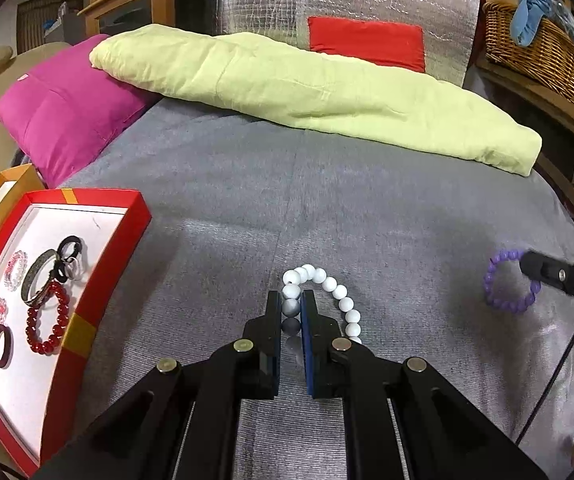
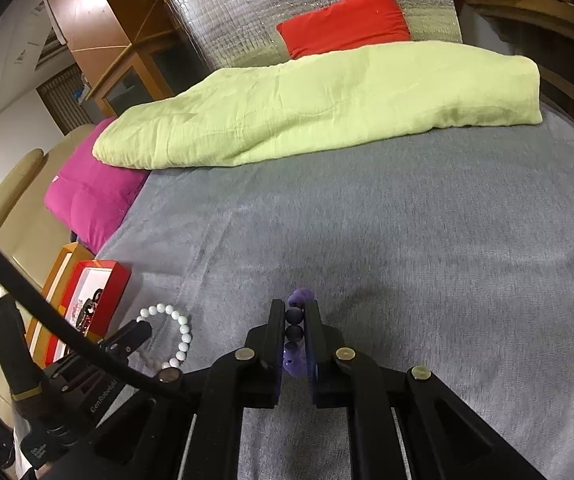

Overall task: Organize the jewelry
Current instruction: 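Lift both held bracelets up off the bed, then carry both bracelets into the red-rimmed tray and open both grippers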

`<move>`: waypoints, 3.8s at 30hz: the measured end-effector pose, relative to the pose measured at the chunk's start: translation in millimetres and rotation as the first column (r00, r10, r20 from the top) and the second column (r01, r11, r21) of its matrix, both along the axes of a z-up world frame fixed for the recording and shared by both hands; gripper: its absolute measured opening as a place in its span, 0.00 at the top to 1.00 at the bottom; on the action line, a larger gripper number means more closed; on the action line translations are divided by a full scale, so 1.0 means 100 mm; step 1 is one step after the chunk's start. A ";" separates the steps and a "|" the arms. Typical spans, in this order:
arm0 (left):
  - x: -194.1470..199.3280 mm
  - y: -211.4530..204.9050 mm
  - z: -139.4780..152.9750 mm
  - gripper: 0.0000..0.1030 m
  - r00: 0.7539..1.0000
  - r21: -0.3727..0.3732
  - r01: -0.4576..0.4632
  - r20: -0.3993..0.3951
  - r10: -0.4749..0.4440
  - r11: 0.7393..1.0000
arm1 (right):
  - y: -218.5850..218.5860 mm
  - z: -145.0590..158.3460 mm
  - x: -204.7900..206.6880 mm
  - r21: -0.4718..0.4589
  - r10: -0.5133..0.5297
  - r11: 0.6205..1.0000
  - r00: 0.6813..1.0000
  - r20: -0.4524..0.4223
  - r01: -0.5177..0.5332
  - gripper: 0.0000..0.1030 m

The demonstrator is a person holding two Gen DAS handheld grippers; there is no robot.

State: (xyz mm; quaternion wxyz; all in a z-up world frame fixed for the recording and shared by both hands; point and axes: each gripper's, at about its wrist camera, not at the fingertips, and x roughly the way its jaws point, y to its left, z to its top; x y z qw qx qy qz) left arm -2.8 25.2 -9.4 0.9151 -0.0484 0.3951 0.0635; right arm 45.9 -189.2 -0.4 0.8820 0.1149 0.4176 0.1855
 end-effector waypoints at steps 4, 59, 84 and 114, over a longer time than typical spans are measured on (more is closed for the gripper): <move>-0.10 0.09 0.11 0.91 0.999 -0.003 -0.021 0.034 0.021 1.000 | -0.01 -0.05 -0.23 0.023 -0.001 1.000 0.999 -0.034 0.001 0.90; -0.91 2.69 0.45 0.91 0.960 -0.085 -0.279 0.012 0.281 0.957 | 3.22 0.38 -0.74 0.017 0.505 0.863 0.861 -0.055 -0.505 0.90; -0.69 2.95 -0.01 0.91 0.961 -0.148 -0.269 -0.107 0.255 0.952 | 3.71 -0.22 -0.45 -0.009 0.515 0.849 0.831 -0.210 -0.529 0.90; -0.70 2.91 0.01 0.91 0.944 -0.066 -0.317 -0.118 0.308 0.946 | 3.63 -0.34 -0.32 -0.040 0.475 0.866 0.844 -0.250 -0.499 0.87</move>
